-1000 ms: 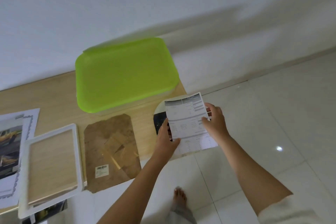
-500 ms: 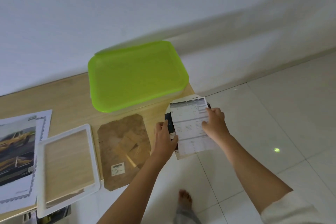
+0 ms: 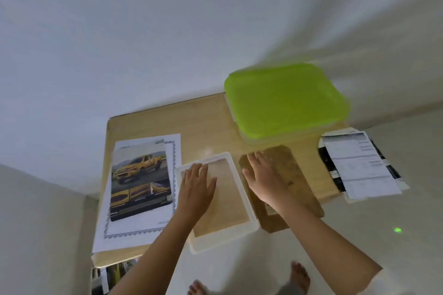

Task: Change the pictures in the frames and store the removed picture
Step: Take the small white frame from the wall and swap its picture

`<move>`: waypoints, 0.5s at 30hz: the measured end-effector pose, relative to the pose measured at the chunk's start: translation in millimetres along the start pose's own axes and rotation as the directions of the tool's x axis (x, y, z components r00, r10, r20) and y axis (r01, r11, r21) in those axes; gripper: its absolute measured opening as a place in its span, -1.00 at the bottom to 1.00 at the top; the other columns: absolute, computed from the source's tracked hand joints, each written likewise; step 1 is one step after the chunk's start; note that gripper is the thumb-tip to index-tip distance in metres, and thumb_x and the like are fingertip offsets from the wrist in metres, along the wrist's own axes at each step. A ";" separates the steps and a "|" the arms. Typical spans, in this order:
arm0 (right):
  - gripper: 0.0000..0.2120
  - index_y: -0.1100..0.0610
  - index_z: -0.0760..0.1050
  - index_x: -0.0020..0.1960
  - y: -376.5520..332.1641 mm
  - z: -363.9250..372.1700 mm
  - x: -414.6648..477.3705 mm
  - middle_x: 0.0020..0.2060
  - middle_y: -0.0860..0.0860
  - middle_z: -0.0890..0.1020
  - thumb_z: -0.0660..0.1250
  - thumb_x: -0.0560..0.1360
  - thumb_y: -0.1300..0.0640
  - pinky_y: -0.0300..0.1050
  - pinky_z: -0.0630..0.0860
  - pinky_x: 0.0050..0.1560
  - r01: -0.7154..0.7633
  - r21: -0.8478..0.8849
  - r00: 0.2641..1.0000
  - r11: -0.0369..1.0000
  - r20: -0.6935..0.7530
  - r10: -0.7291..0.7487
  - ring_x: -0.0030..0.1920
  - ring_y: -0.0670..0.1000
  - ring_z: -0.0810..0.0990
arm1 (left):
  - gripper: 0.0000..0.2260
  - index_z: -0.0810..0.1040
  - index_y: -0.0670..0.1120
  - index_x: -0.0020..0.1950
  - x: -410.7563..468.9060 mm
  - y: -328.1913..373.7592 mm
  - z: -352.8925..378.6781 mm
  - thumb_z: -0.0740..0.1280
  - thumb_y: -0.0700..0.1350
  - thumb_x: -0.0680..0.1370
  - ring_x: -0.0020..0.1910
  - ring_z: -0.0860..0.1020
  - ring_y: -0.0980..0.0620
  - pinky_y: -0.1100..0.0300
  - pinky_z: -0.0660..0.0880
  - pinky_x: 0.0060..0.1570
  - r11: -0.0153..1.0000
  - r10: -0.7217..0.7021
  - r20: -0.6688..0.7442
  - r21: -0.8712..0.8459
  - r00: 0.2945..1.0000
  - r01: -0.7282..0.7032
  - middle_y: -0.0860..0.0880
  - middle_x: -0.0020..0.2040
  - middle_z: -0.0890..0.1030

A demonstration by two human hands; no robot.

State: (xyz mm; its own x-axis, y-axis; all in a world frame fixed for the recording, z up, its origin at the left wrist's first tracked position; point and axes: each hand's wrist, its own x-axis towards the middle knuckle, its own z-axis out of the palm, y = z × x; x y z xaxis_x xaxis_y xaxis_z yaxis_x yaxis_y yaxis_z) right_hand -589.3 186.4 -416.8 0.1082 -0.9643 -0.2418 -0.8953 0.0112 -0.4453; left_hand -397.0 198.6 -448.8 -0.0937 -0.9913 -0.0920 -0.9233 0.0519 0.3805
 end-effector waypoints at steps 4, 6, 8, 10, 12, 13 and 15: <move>-0.49 0.12 0.03 0.51 -83.6 42.0 18.7 0.51 0.09 0.06 0.06 0.62 0.03 -0.10 -0.05 0.47 0.123 0.005 0.991 0.992 0.045 -0.123 0.52 0.04 -0.03 | -0.53 0.26 -0.15 0.44 -35.3 -92.6 -31.3 0.08 0.07 0.61 0.43 0.21 -0.12 -0.02 0.20 0.42 0.991 -0.131 -0.075 -0.002 0.989 0.131 -0.12 0.40 0.30; -0.50 0.13 0.07 0.50 -117.8 60.0 30.9 0.51 0.10 0.09 0.08 0.61 0.05 -0.08 0.00 0.47 0.178 0.019 0.981 0.984 0.072 -0.179 0.51 0.04 0.00 | -0.51 0.20 -0.16 0.47 -52.3 -130.0 -39.1 0.12 0.04 0.61 0.48 0.12 -0.11 -0.02 0.15 0.44 0.974 -0.225 -0.085 -0.033 0.971 0.223 -0.14 0.45 0.23; -0.50 0.12 0.10 0.50 -145.1 74.1 45.3 0.50 0.09 0.10 0.11 0.61 0.06 -0.06 0.08 0.45 0.220 0.052 0.969 0.974 0.102 -0.224 0.51 0.05 0.03 | -0.48 0.14 -0.13 0.49 -67.9 -157.3 -41.8 0.12 0.07 0.60 0.49 0.07 -0.08 -0.03 0.17 0.44 0.956 -0.292 -0.091 -0.058 0.952 0.287 -0.12 0.48 0.16; -0.46 0.10 0.05 0.52 -165.6 85.0 63.0 0.52 0.06 0.05 0.13 0.60 0.04 -0.05 0.11 0.44 0.250 0.068 0.957 0.966 0.134 -0.257 0.51 0.03 0.01 | -0.45 0.08 -0.11 0.51 -80.1 -176.2 -40.7 0.11 0.11 0.60 0.51 0.01 -0.06 -0.05 0.19 0.42 0.942 -0.332 -0.085 -0.072 0.939 0.327 -0.10 0.52 0.08; -0.41 0.08 -0.01 0.53 -179.3 93.6 84.0 0.53 0.04 -0.01 0.16 0.59 0.02 -0.04 0.11 0.44 0.283 0.042 0.945 0.958 0.156 -0.286 0.51 0.03 -0.02 | -0.41 0.00 -0.08 0.53 -86.2 -190.2 -34.8 0.08 0.16 0.59 0.52 -0.08 -0.02 -0.01 0.11 0.43 0.934 -0.354 -0.070 -0.074 0.933 0.349 -0.07 0.54 -0.02; -0.37 0.07 -0.03 0.53 -183.6 97.2 95.2 0.53 0.03 -0.04 0.18 0.58 -0.01 -0.03 0.11 0.44 0.294 0.021 0.941 0.956 0.166 -0.294 0.52 0.04 -0.03 | -0.38 -0.04 -0.07 0.53 -86.5 -195.0 -31.1 0.04 0.21 0.58 0.52 -0.13 0.00 0.03 0.04 0.44 0.934 -0.355 -0.067 -0.065 0.932 0.351 -0.06 0.55 -0.06; -0.29 0.03 -0.10 0.53 -187.8 103.1 116.3 0.53 0.02 -0.09 0.21 0.55 -0.08 -0.01 0.08 0.45 0.300 -0.017 0.936 0.954 0.200 -0.290 0.52 0.04 -0.07 | -0.30 -0.08 -0.06 0.53 -83.4 -200.8 -24.1 -0.09 0.32 0.52 0.51 -0.20 0.02 0.08 -0.12 0.43 0.939 -0.343 -0.072 -0.038 0.937 0.341 -0.05 0.55 -0.12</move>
State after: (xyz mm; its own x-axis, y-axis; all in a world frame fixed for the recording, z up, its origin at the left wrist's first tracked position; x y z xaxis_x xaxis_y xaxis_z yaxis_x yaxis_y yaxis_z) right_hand -364.0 99.4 -450.2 0.4475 -0.8529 -0.2690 -0.8289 -0.2827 -0.4826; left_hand -194.8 268.0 -495.4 0.2558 -0.9550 -0.1502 -0.8849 -0.2939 0.3613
